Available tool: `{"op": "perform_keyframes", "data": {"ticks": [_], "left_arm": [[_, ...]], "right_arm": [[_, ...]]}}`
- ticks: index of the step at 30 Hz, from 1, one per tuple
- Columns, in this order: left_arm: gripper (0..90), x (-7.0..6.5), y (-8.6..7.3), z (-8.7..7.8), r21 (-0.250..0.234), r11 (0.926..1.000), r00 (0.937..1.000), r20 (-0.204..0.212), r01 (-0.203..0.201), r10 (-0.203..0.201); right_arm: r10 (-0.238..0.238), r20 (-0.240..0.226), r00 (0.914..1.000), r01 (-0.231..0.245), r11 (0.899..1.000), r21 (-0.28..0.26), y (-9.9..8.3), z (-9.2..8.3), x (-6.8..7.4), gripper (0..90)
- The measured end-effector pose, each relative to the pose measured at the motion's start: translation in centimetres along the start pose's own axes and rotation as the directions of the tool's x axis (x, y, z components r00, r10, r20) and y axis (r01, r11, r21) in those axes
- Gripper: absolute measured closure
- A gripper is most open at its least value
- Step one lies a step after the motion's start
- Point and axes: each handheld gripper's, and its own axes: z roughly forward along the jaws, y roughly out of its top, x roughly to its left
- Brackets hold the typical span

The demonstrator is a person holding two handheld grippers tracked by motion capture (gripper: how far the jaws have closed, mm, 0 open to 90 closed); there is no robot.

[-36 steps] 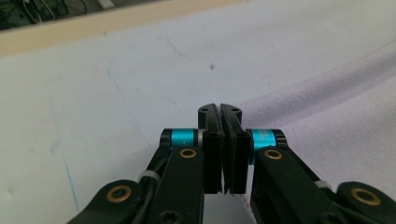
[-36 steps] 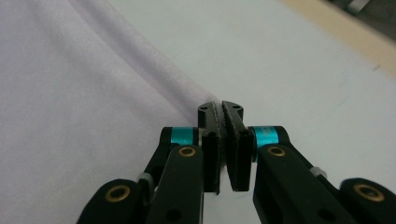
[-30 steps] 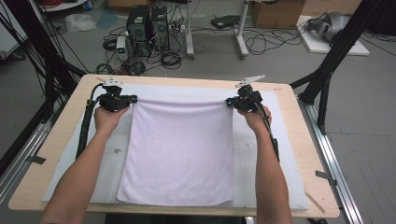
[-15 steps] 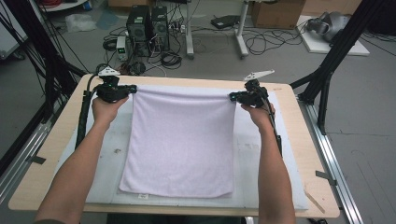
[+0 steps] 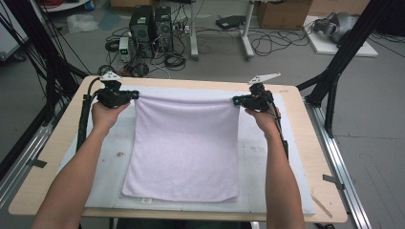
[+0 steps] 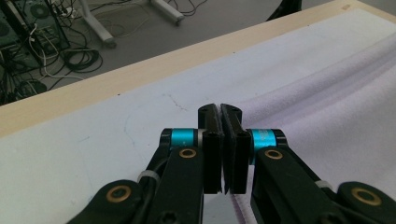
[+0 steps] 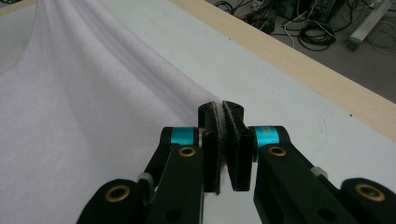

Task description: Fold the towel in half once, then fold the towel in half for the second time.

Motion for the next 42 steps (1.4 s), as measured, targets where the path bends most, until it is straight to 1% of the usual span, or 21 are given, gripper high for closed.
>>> {"op": "perform_keyframes", "data": {"ticks": [4, 9, 19, 22, 26, 28, 29, 32, 36, 38, 41, 42], "left_arm": [[87.0, 0.0, 0.0, -0.2, 0.004, 1.0, 1.0, 0.007, -0.006, 0.006], [87.0, 0.0, 0.0, -0.4, 0.002, 0.9999, 0.9999, 0.011, -0.012, 0.012], [87.0, -0.2, 0.1, -0.5, 0.002, 0.9999, 0.9996, 0.025, -0.015, 0.015], [87.0, -0.2, 0.1, -0.5, 0.007, 0.9997, 0.9993, 0.028, -0.025, 0.025], [87.0, -0.4, 0.2, -0.8, 0.005, 0.9994, 0.9987, 0.037, -0.034, 0.034], [87.0, -0.5, 0.1, -1.0, 0.009, 0.999, 0.9982, 0.041, -0.043, 0.043], [87.0, -0.5, 0.1, -1.1, -0.001, 0.9991, 0.9981, 0.046, -0.042, 0.042], [87.0, -0.6, -0.2, -1.6, -0.006, 0.9993, 0.9974, 0.061, -0.037, 0.038], [87.0, -1.0, -0.7, -2.4, -0.026, 0.9986, 0.9953, 0.084, -0.046, 0.048], [87.0, -1.1, -1.0, -2.9, -0.03, 0.9979, 0.9937, 0.094, -0.057, 0.06], [87.0, -1.3, -1.6, -3.7, -0.037, 0.9974, 0.9922, 0.106, -0.061, 0.065], [87.0, -1.3, -1.7, -3.9, -0.041, 0.9974, 0.9919, 0.11, -0.06, 0.064]], "right_arm": [[0.003, -0.005, 1.0, -0.003, 1.0, 0.002, 0.0, 0.0, 0.1, 86.2], [-0.006, -0.008, 1.0, 0.006, 1.0, 0.0, 0.1, 0.0, 0.2, 86.2], [-0.012, -0.018, 0.9998, 0.012, 1.0, 0.002, 0.2, -0.2, 0.5, 86.1], [-0.023, -0.023, 0.9995, 0.023, 1.0, 0.003, 0.3, 0.0, 0.7, 86.1], [-0.017, -0.033, 0.9993, 0.017, 1.0, 0.003, 0.3, 0.0, 0.8, 86.0], [-0.02, -0.037, 0.9991, 0.021, 1.0, 0.007, 0.3, -0.1, 0.9, 86.0], [-0.022, -0.04, 0.9989, 0.022, 1.0, 0.007, 0.3, -0.2, 1.0, 86.1], [-0.029, -0.052, 0.9982, 0.029, 1.0, -0.001, 0.4, -0.7, 1.3, 86.0], [-0.036, -0.073, 0.9967, 0.035, 0.999, -0.002, 0.6, -1.4, 1.9, 86.0], [-0.047, -0.081, 0.9956, 0.047, 0.999, 0.0, 0.7, -1.7, 2.4, 86.0], [-0.061, -0.094, 0.9937, 0.061, 0.998, -0.003, 0.7, -2.3, 3.0, 86.0], [-0.071, -0.091, 0.9934, 0.069, 0.997, -0.022, 0.6, -2.6, 3.2, 86.0]]}}
